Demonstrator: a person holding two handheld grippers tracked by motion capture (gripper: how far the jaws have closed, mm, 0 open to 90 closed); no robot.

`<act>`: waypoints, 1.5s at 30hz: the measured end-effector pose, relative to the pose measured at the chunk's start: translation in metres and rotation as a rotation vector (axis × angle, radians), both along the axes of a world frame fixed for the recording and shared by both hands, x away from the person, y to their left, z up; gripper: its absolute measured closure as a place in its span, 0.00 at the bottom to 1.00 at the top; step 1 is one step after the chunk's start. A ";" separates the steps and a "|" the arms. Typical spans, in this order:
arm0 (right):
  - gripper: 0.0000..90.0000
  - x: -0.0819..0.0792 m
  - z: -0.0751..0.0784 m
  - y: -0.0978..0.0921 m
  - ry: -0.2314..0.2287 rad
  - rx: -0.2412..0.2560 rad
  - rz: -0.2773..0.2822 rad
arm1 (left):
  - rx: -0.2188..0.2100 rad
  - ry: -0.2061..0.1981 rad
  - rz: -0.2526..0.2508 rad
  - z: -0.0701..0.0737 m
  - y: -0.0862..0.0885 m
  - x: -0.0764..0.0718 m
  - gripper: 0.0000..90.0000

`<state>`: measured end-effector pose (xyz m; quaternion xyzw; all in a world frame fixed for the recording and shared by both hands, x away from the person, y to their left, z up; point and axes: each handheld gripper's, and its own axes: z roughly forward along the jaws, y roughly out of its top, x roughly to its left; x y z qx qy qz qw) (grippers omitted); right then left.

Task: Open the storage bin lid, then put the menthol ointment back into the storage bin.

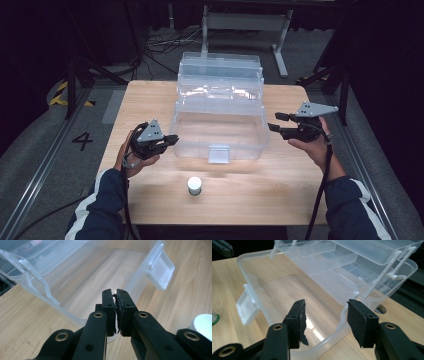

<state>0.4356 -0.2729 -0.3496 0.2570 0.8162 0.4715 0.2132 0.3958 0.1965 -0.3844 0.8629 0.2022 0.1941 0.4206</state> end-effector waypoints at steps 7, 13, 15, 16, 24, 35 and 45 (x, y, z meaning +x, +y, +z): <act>0.55 -0.008 -0.002 0.006 0.008 -0.022 0.035 | 0.052 0.008 0.061 -0.007 0.012 -0.010 0.86; 0.54 -0.013 -0.004 0.017 0.014 -0.042 0.088 | 0.094 0.036 0.109 -0.020 0.026 -0.019 0.78; 0.54 -0.014 -0.005 0.021 0.007 -0.032 0.105 | 0.114 0.049 0.118 -0.025 0.031 -0.022 0.75; 0.54 -0.015 -0.005 0.023 0.000 -0.020 0.117 | 0.119 0.058 0.124 -0.029 0.034 -0.023 0.74; 0.54 -0.019 -0.007 0.039 0.004 -0.031 0.187 | 0.132 0.175 0.126 -0.053 0.054 -0.026 0.60; 0.54 -0.028 -0.011 0.071 0.008 -0.081 0.290 | 0.104 0.281 0.198 -0.084 0.078 -0.025 0.39; 0.55 -0.034 -0.025 0.096 0.035 -0.156 0.381 | 0.049 0.261 0.210 -0.097 0.077 -0.024 0.20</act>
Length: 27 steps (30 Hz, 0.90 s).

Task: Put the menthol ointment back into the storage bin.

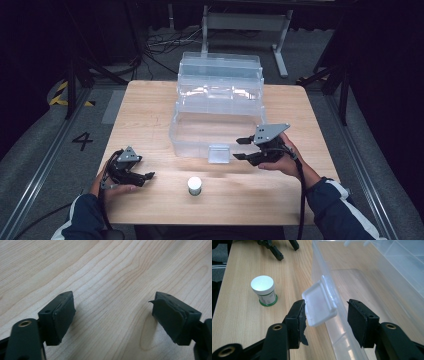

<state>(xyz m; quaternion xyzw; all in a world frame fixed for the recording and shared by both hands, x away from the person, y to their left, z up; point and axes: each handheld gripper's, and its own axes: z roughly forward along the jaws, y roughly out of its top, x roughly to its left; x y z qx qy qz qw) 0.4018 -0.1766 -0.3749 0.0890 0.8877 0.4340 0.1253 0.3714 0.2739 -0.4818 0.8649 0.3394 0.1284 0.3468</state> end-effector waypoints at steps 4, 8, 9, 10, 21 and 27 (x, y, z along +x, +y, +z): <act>0.54 -0.004 -0.005 0.008 0.018 -0.006 0.017 | -0.003 -0.002 -0.001 -0.001 0.000 0.000 0.17; 0.54 -0.007 -0.011 0.013 0.035 -0.019 0.038 | -0.001 -0.003 0.005 -0.001 -0.001 0.000 0.17; 0.53 -0.008 -0.012 0.016 0.037 -0.025 0.044 | -0.001 -0.004 0.007 -0.001 -0.001 0.000 0.17; 0.53 -0.010 -0.013 0.018 0.037 -0.035 0.054 | -0.003 -0.004 0.013 -0.001 -0.001 0.000 0.17; 0.48 -0.026 -0.016 0.043 0.034 -0.082 0.142 | 0.001 -0.005 0.034 -0.001 -0.001 -0.001 0.16; 0.45 -0.032 -0.026 0.067 0.069 -0.141 0.195 | -0.001 -0.003 0.036 -0.001 -0.001 -0.001 0.16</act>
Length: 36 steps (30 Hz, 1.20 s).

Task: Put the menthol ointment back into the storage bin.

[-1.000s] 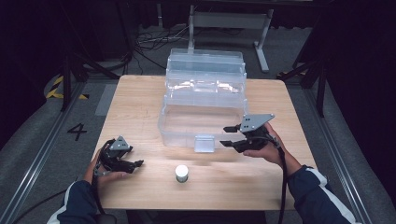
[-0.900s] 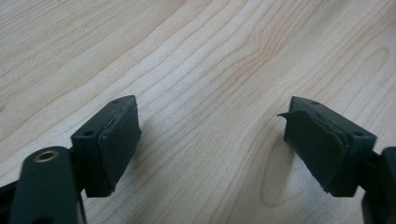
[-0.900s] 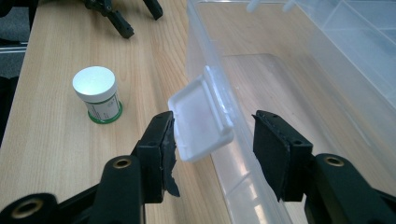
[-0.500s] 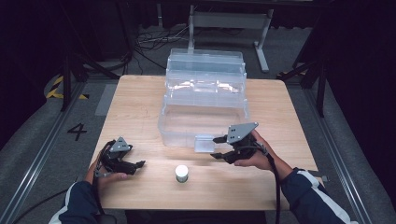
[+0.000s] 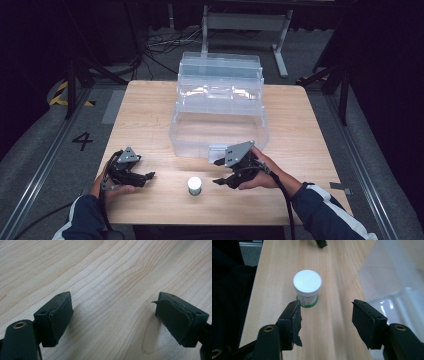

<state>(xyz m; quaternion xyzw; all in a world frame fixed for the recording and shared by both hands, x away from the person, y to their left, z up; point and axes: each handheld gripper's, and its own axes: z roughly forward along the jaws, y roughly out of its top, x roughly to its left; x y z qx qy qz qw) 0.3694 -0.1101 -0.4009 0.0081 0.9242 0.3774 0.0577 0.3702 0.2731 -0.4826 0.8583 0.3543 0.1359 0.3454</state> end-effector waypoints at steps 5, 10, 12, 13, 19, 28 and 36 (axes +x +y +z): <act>0.40 -0.011 -0.012 0.017 0.025 -0.077 0.053 | 0.000 -0.001 0.000 0.000 0.000 0.000 0.16; 0.39 -0.012 -0.019 0.027 0.036 -0.110 0.061 | 0.000 -0.001 0.000 0.000 0.000 0.000 0.16; 0.39 -0.010 -0.021 0.031 0.038 -0.126 0.056 | 0.000 0.000 0.000 0.000 0.000 0.000 0.16; 0.39 -0.008 -0.022 0.035 0.045 -0.143 0.070 | 0.000 0.000 0.000 0.000 0.000 0.000 0.16; 0.39 -0.003 -0.026 0.046 0.049 -0.220 0.080 | -0.001 0.000 -0.001 0.000 0.000 0.000 0.16; 0.39 0.001 -0.029 0.066 0.062 -0.326 0.106 | 0.000 0.000 -0.001 0.000 0.000 0.000 0.16; 0.39 0.001 -0.026 0.079 0.058 -0.378 0.118 | 0.000 0.001 -0.001 0.000 0.000 0.000 0.16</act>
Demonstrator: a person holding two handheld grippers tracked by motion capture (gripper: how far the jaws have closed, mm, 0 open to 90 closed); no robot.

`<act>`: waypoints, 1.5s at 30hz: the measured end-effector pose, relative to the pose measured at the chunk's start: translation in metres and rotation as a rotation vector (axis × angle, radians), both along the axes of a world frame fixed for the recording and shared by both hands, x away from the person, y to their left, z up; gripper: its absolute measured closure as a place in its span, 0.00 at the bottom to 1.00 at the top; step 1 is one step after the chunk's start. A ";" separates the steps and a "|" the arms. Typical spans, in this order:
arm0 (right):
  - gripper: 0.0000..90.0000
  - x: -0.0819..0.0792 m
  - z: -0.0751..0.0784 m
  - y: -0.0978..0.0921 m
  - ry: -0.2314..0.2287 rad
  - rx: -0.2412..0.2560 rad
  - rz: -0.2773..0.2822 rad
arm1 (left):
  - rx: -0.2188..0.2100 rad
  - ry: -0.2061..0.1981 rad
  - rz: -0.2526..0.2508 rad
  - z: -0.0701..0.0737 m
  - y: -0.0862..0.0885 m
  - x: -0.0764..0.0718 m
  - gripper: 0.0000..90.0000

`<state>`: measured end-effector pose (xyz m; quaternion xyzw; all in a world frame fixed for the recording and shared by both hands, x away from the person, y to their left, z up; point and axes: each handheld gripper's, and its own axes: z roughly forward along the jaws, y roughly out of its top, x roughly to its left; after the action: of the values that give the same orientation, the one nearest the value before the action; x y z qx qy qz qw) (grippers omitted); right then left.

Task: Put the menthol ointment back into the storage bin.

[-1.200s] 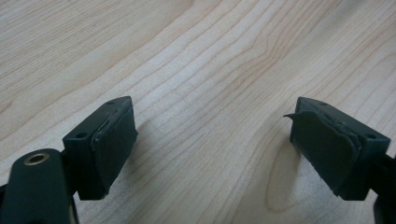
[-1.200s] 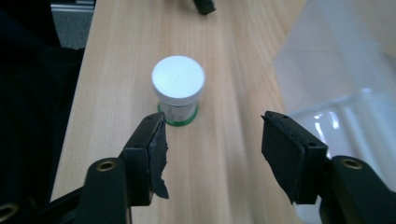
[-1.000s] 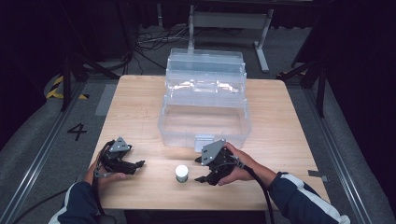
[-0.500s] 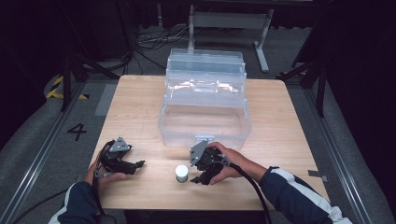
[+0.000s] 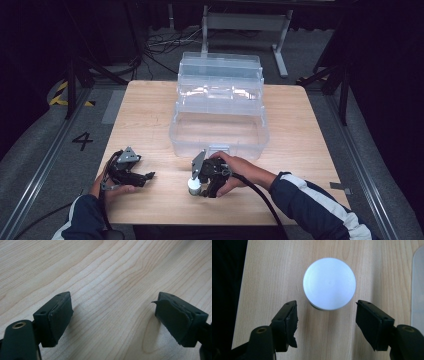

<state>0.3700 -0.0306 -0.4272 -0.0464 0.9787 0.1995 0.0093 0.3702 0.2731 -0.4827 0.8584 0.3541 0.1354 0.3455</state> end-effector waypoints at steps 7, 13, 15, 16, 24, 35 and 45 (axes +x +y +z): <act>0.39 0.001 0.001 0.009 0.000 -0.015 0.005 | 0.000 0.000 0.000 0.000 0.000 0.000 0.16; 0.39 0.000 0.001 0.017 0.004 -0.015 0.020 | 0.000 0.000 0.000 0.000 0.000 0.000 0.16; 0.39 0.000 0.001 0.019 -0.002 -0.020 0.022 | 0.000 -0.001 0.000 0.000 0.000 0.000 0.16; 0.39 0.000 0.000 0.020 -0.002 -0.024 0.018 | 0.000 0.000 0.000 0.000 0.000 0.000 0.16; 0.39 0.002 -0.003 0.027 -0.010 -0.035 0.029 | 0.000 -0.001 0.000 0.000 0.000 0.000 0.16; 0.39 0.003 -0.005 0.033 -0.003 -0.063 0.011 | 0.000 0.000 0.000 0.000 0.000 0.000 0.16; 0.46 0.002 -0.003 0.034 -0.002 -0.072 0.016 | 0.000 0.000 0.000 0.000 0.000 0.000 0.16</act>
<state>0.3724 0.0037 -0.4305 -0.0549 0.9849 0.1644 0.0068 0.3703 0.2731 -0.4827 0.8584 0.3540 0.1353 0.3456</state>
